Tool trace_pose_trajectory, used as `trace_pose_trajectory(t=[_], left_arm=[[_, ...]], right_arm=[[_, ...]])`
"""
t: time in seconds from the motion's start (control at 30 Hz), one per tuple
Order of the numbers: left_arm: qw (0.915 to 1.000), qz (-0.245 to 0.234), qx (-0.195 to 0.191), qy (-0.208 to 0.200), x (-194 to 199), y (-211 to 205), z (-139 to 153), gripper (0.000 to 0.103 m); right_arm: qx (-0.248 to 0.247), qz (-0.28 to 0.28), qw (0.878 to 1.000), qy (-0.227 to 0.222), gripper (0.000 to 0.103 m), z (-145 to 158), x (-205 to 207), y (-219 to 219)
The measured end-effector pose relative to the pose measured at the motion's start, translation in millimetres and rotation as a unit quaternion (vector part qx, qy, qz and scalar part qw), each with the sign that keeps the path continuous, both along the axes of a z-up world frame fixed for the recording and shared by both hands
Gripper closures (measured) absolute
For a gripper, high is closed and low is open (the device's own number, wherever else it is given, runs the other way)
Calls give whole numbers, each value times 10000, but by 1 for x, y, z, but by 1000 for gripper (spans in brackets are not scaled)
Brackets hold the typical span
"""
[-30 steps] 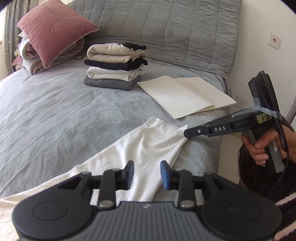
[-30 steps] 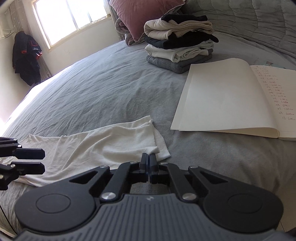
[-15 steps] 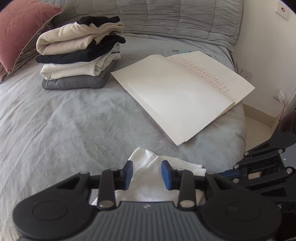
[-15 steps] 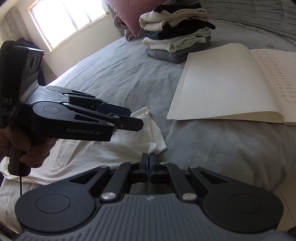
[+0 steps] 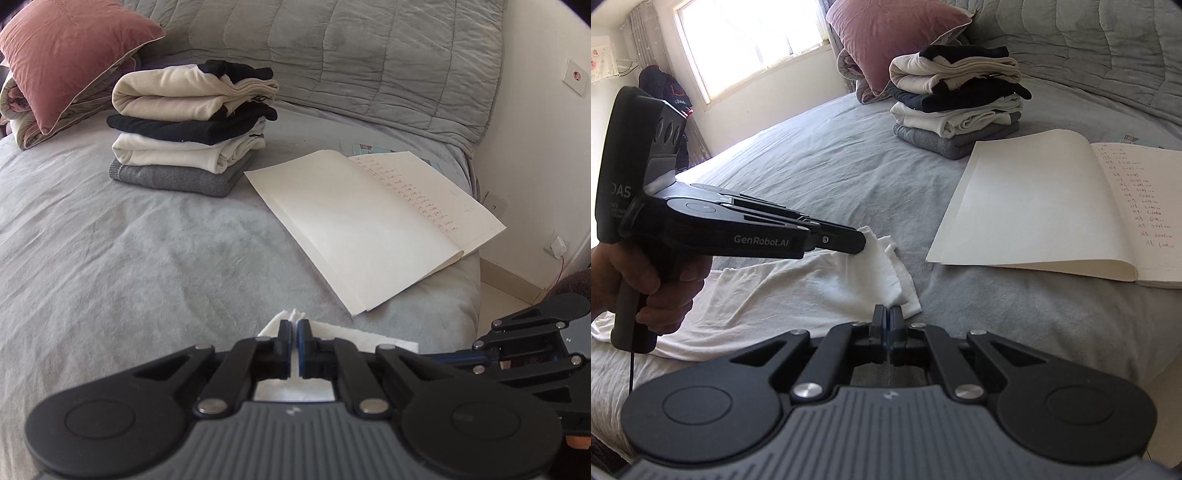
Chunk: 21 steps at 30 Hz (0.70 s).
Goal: Fold clothes
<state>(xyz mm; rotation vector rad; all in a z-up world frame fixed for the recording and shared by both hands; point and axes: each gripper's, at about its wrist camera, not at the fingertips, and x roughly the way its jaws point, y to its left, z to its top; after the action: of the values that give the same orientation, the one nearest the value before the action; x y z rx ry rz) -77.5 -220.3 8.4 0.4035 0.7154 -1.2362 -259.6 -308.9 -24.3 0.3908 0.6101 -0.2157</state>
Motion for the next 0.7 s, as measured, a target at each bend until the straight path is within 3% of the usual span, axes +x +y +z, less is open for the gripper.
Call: trace_pose_trajectory(t=[0.2, 0.4, 0.5, 0.6, 0.67, 0.7], left_arm=[[9995, 240, -213, -73, 5, -11, 5, 100], [9995, 298, 133, -56, 3, -31, -28, 100], [9989, 464, -13, 25, 4, -29, -35, 99], [9974, 692, -131, 164, 5, -23, -34, 93], [9965, 792, -182, 194, 4, -18, -29, 79], [9959, 843, -236, 210, 4, -14, -26, 75]], right_arm=[[-40, -116, 9999, -61, 102, 3, 4, -2], [-69, -194, 9993, 302, 102, -8, 15, -7], [-51, -180, 9990, 400, 102, -12, 17, -9], [-179, -157, 9988, 420, 101, -10, 16, -6], [-261, -141, 9988, 386, 90, -10, 16, -4], [-297, -147, 9987, 376, 90, -9, 16, -3]])
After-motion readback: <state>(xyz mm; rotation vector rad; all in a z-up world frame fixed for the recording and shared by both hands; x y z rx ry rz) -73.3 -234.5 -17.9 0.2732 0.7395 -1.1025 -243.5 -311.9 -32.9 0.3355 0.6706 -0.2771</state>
